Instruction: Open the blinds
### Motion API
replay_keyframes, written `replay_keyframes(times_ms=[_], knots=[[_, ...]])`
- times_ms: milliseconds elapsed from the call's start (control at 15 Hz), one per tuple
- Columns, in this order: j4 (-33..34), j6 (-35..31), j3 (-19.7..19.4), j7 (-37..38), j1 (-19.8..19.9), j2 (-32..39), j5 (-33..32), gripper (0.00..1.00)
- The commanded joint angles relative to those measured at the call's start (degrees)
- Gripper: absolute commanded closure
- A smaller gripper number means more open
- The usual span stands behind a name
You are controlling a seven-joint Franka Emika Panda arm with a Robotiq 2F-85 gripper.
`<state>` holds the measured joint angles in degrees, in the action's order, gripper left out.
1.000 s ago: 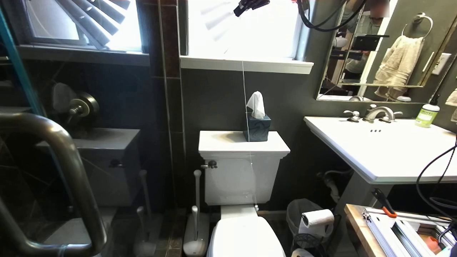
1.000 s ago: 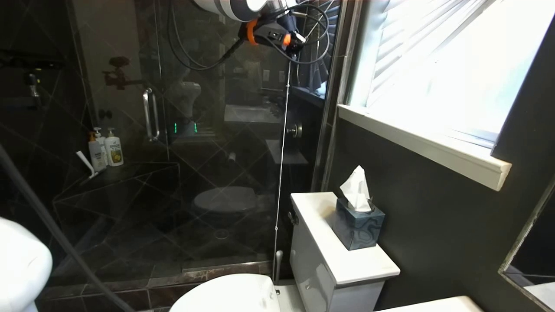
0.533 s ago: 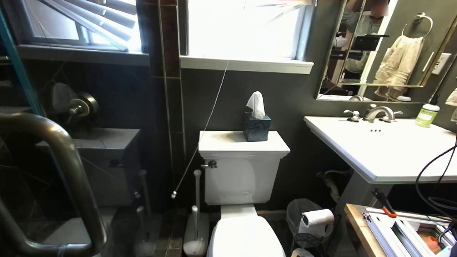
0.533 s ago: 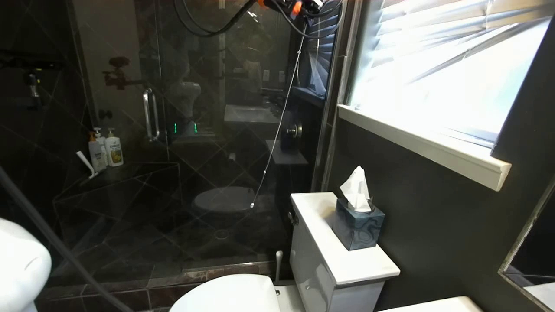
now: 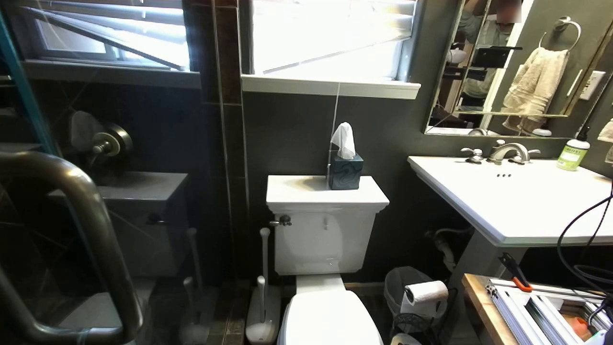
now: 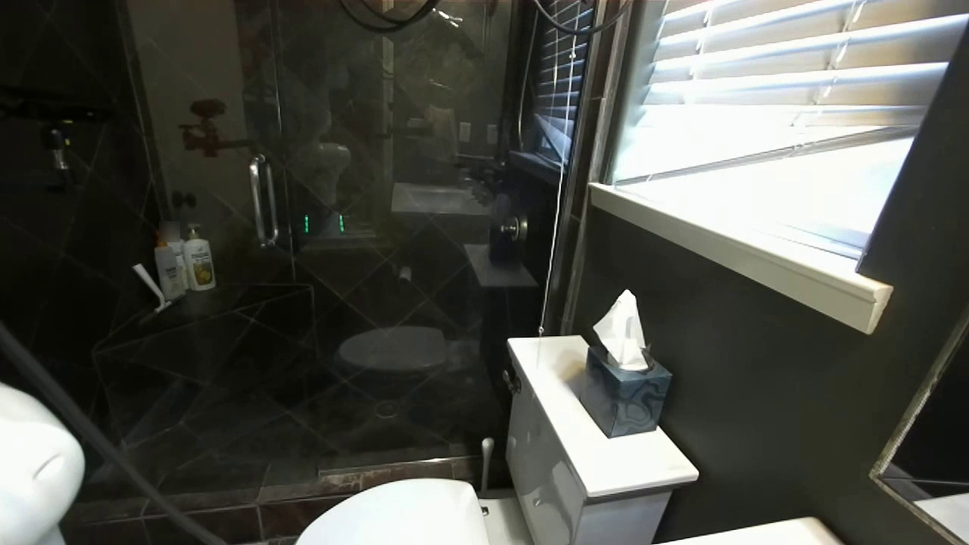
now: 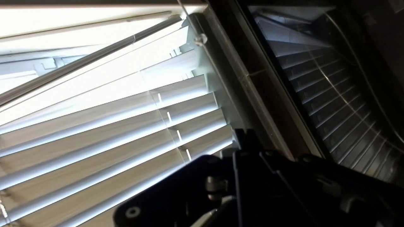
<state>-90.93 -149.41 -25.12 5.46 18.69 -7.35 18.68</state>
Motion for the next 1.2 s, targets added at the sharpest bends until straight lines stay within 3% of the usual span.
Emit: replay_keyframes(times_ms=[0,333,533,867,933,1133], knots=[[2.60,1.35,-1.07,1.46,1.02,-0.08,2.41,1.00],[5.15,2.49,-3.14,2.59,1.98,0.19,4.61,1.00],[5.36,4.87,-3.30,-1.39,0.32,0.02,8.10,1.00],[6.27,12.12,0.06,-3.92,-2.49,0.63,7.94,1.00],[4.94,8.66,-0.33,-2.08,-1.18,0.33,7.03,0.99],[6.29,9.74,0.52,-2.62,-1.79,0.83,7.04,0.99]])
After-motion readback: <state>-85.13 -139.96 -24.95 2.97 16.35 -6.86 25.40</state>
